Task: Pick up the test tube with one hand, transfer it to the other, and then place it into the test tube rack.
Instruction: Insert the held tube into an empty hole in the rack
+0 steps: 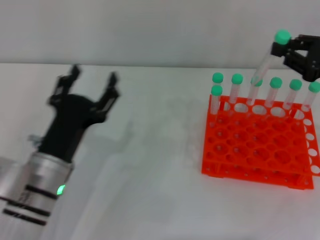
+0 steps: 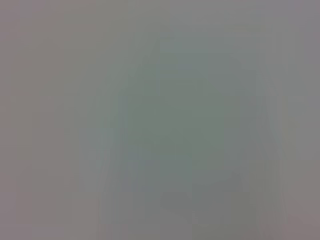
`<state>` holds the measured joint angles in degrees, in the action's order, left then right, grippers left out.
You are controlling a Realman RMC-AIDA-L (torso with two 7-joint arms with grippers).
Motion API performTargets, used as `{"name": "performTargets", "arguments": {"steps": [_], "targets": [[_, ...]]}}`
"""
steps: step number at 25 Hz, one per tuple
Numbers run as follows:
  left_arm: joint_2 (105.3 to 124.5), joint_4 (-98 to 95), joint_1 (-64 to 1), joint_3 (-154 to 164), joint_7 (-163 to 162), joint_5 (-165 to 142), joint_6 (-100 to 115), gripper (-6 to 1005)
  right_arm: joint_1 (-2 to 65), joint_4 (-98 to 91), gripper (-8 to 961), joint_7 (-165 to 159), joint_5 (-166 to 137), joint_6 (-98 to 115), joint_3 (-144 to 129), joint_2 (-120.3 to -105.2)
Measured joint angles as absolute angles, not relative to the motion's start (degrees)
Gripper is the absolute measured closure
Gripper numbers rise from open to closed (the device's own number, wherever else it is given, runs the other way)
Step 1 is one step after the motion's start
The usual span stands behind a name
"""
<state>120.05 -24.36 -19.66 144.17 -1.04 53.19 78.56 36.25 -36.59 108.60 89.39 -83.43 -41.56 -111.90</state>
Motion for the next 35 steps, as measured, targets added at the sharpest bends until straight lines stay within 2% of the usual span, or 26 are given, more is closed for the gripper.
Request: {"name": "performTargets", "arguments": {"steps": [6, 13, 35], "targets": [[119.98, -18.51, -17.27, 141.42, -1.13, 54.98, 79.66, 154, 37.24, -38.38, 749, 108.57, 87.26, -79.70, -46.27, -113.87], [119.88, -16.24, -17.25, 141.26, -1.51, 57.53, 79.62, 154, 37.71, -39.12, 749, 108.54, 87.17, -73.84, -52.64, -114.91], [119.84, -15.99, -17.96, 141.06, -1.49, 57.57, 79.18, 163, 37.75, -35.71, 749, 108.91, 87.98, -66.32, -56.49, -115.59]]}}
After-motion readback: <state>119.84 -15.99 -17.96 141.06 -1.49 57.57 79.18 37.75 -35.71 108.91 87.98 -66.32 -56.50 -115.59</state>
